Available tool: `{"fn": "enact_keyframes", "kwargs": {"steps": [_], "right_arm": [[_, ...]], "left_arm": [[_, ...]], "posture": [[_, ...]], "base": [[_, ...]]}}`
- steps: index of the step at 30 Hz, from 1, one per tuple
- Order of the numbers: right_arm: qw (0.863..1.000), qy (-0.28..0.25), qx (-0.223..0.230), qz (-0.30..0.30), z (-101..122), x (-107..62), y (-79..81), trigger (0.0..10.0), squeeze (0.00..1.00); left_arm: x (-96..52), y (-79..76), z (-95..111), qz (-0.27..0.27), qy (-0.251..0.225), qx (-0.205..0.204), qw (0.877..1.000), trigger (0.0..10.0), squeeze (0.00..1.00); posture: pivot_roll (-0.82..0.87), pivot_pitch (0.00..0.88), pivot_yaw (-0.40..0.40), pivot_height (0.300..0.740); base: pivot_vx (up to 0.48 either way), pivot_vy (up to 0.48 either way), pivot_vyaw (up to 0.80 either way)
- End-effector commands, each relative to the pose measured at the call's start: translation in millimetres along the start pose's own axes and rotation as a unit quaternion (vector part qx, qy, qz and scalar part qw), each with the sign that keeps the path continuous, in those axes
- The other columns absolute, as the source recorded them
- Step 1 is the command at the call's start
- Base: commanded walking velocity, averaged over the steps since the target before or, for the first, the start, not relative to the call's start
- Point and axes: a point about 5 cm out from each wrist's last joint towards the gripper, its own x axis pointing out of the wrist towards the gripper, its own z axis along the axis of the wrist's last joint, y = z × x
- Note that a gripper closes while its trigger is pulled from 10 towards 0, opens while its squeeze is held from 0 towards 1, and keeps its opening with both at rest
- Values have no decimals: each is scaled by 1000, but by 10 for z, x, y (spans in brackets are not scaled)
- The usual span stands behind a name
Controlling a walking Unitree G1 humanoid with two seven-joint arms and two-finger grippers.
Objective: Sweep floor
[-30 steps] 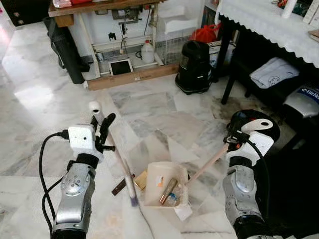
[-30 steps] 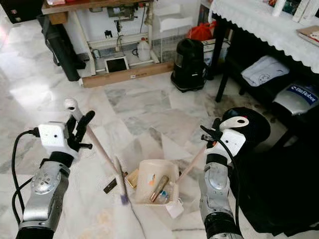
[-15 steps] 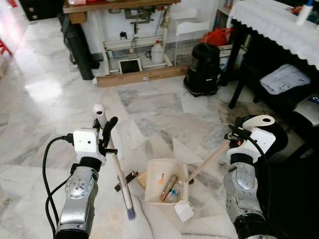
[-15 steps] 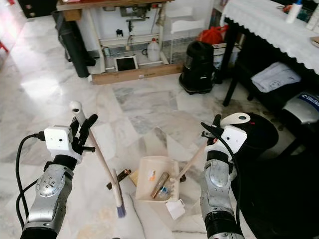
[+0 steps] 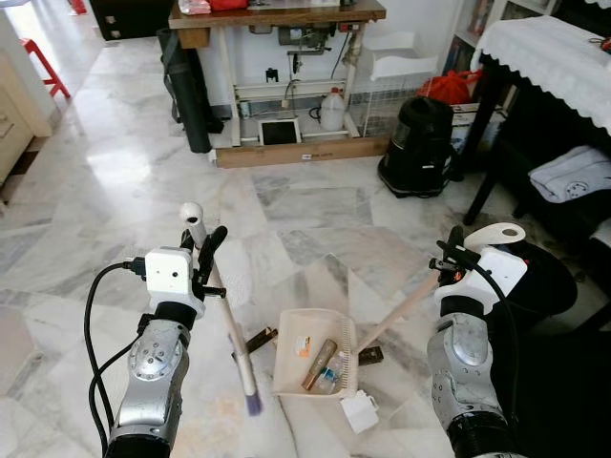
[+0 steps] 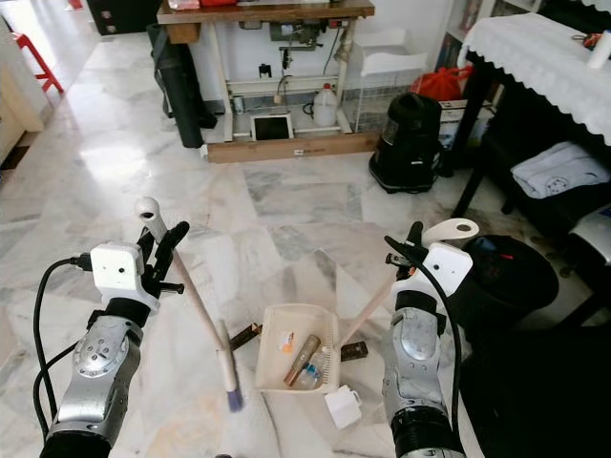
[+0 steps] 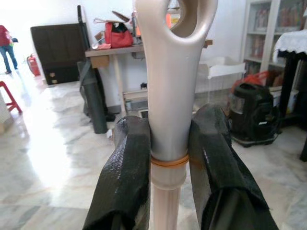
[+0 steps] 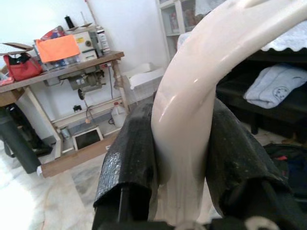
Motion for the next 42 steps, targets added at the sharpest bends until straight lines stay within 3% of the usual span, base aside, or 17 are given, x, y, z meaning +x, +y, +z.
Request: {"fn": "enact_keyframes", "kwargs": {"steps": [1, 42], "right_arm": [[999, -36, 7, 4, 161, 68, 19, 10000, 0], [1000, -16, 9, 22, 110, 79, 96, 10000, 0]], "left_arm": [[30, 43, 86, 6, -26, 10, 1000, 10000, 0], [37, 71, 35, 16, -17, 21, 999, 10000, 0]], "posture": [[70, 0, 5, 740], [79, 0, 8, 740]], "base": [[0, 0, 688], [0, 0, 763]]}}
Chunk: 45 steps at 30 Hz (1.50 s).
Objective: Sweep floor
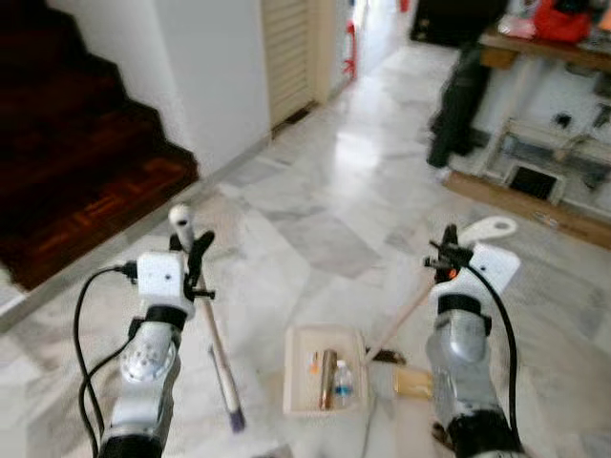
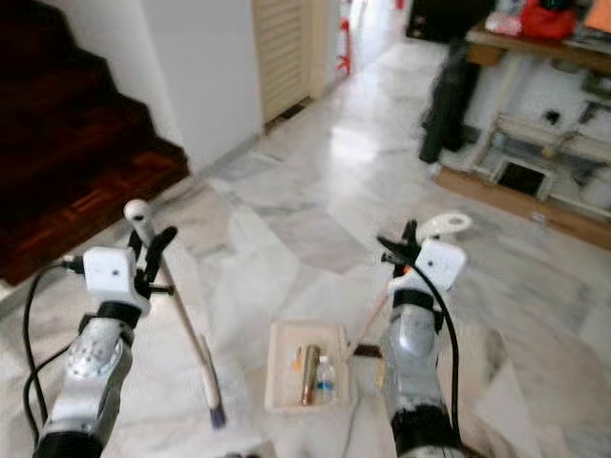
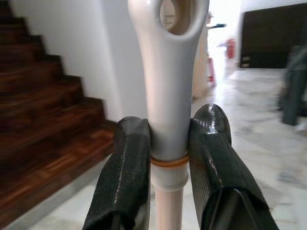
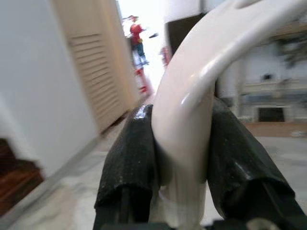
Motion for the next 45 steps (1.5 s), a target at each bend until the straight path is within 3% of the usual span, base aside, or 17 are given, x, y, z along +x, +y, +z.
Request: {"fn": "enact_keyframes", "kwargs": {"steps": [1, 24, 31, 37, 45], "right_arm": [[999, -23, 24, 1, 113, 62, 49, 10000, 0], [994, 21, 111, -3, -19, 3, 81, 10000, 0], [993, 21, 114, 7, -15, 4, 113, 10000, 0], [995, 19, 94, 14, -10, -7, 89, 10000, 0], [996, 20, 82, 15, -13, -6, 67, 10000, 0]], "left_arm": [[43, -26, 94, -6, -26, 8, 1000, 10000, 0], [30, -10, 112, -9, -26, 11, 1000, 10000, 0], [171, -43, 321, -17, -51, 17, 998, 10000, 0], [52, 15, 109, -11, -16, 13, 1000, 10000, 0], [29, 43, 101, -7, -9, 16, 1000, 10000, 0]], "posture": [[81, 0, 9, 740], [89, 0, 18, 740], [102, 0, 18, 740], [94, 0, 18, 740], [99, 0, 13, 740]], "base": [[0, 0, 0], [0, 0, 0], [0, 0, 0], [0, 0, 0], [0, 0, 0]]}}
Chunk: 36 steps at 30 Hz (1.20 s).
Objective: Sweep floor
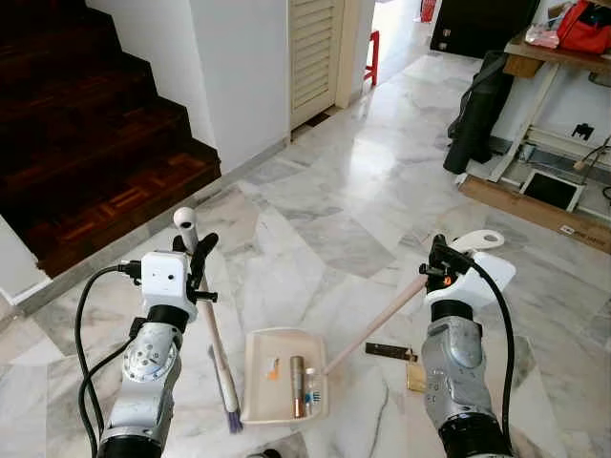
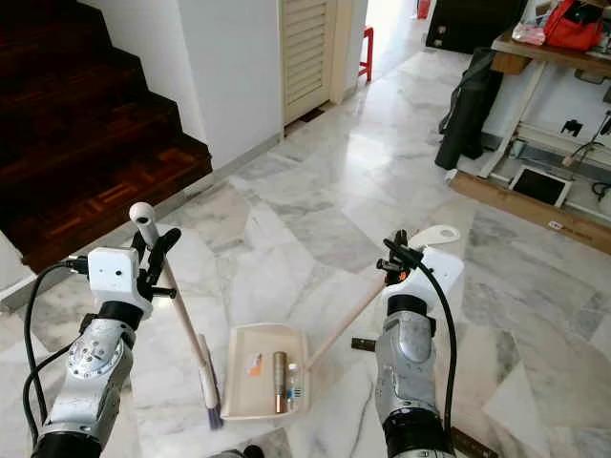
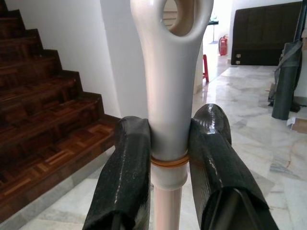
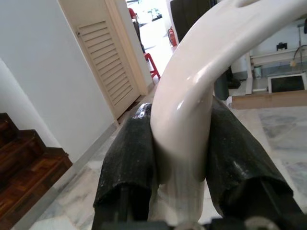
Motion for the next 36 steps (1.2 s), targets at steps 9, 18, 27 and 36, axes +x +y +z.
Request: {"fn": "enact_keyframes", "kwargs": {"steps": [9, 18, 27, 36], "right_arm": [[1000, -19, 6, 3, 95, 45, 42, 10000, 0], [1000, -19, 6, 3, 95, 45, 42, 10000, 0], [1000, -19, 6, 3, 95, 45, 42, 10000, 0], [1000, -15, -10, 15, 100, 46, 59, 10000, 0]], "left_arm": [[31, 45, 90, 1, -21, 11, 1000, 10000, 0], [31, 45, 90, 1, -21, 11, 1000, 10000, 0], [31, 45, 90, 1, -21, 11, 1000, 10000, 0], [23, 11, 78, -6, -13, 15, 1000, 10000, 0]], "posture": [[99, 0, 13, 740], [99, 0, 13, 740], [99, 0, 13, 740], [101, 14, 12, 740]], "base": [[0, 0, 0], [0, 0, 0], [0, 0, 0], [0, 0, 0]]}}
